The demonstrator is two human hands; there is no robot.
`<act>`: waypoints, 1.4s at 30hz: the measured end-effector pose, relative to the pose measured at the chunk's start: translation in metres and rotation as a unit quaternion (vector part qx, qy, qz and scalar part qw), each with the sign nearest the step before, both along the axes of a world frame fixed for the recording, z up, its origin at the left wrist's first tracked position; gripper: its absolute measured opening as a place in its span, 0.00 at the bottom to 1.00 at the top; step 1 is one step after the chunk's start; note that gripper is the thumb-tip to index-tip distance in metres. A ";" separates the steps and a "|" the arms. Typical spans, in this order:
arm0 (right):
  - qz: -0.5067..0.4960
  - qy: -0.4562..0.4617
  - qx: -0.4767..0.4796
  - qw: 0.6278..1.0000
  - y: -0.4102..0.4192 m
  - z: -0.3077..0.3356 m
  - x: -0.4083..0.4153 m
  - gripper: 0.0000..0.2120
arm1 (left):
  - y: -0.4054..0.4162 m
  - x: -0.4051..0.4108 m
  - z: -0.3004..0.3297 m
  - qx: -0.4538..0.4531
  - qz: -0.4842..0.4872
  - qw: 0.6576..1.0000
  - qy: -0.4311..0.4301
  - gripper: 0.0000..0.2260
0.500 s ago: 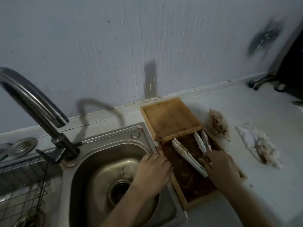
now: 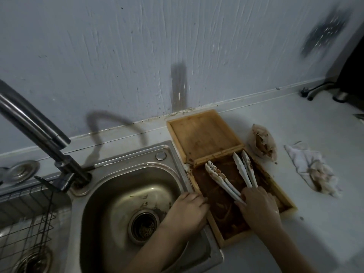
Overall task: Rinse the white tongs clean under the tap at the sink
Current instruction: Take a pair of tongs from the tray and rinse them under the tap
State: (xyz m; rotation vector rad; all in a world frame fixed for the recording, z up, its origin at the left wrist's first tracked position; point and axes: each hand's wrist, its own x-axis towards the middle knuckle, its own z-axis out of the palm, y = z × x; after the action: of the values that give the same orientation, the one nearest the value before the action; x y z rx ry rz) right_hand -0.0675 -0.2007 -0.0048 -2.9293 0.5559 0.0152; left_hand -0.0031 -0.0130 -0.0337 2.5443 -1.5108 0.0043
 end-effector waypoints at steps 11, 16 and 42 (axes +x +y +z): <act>0.031 -0.177 -0.007 0.984 0.004 0.015 -0.004 0.07 | 0.008 0.000 0.011 0.039 0.016 0.996 0.077 0.19; 0.049 -0.226 0.120 0.965 0.021 0.048 0.010 0.08 | 0.023 0.016 0.031 -0.028 0.049 0.994 0.098 0.20; 0.067 -0.004 0.719 0.692 0.182 0.038 0.089 0.10 | 0.264 0.058 0.068 -0.418 0.560 0.715 0.028 0.24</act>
State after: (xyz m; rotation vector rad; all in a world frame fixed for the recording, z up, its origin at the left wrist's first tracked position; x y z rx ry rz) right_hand 0.0211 -0.0188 0.0332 -1.3782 0.1275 0.3015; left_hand 0.0544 0.2510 0.0338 2.1360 0.2969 0.5999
